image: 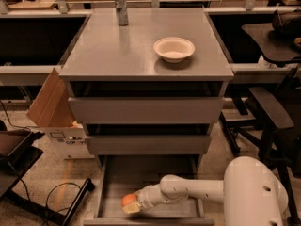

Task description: Place orange into bottom drawer

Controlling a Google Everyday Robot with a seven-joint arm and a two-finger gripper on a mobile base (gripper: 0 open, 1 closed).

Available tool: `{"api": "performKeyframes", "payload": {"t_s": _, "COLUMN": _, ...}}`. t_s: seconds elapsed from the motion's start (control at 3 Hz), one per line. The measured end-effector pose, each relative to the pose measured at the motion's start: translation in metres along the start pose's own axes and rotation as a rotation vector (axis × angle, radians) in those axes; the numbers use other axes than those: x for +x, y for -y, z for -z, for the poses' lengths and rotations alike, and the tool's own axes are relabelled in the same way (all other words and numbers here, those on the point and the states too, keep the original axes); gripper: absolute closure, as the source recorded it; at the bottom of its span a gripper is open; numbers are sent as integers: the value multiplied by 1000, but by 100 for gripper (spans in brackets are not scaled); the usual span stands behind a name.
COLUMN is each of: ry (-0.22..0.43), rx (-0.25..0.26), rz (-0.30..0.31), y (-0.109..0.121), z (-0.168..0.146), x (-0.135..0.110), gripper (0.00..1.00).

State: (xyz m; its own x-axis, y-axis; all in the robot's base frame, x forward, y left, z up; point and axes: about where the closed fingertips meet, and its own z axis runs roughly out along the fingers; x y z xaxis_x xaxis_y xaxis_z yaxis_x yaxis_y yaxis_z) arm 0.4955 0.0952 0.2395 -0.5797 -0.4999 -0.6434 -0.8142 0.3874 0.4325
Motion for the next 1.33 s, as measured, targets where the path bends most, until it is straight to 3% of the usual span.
{"api": "performKeyframes", "payload": {"t_s": 0.33, "ry": 0, "rx": 0, "rz": 0, "y": 0, "z": 0, "x": 0, "gripper": 100}}
{"api": "performKeyframes", "payload": {"t_s": 0.67, "ry": 11, "rx": 2, "rz": -1, "y": 18, "z": -5, "x": -9, "gripper": 100}}
{"api": "performKeyframes", "payload": {"t_s": 1.33, "ry": 66, "rx": 7, "rz": 78, "y": 78, "z": -8, "x": -14, "gripper": 100}}
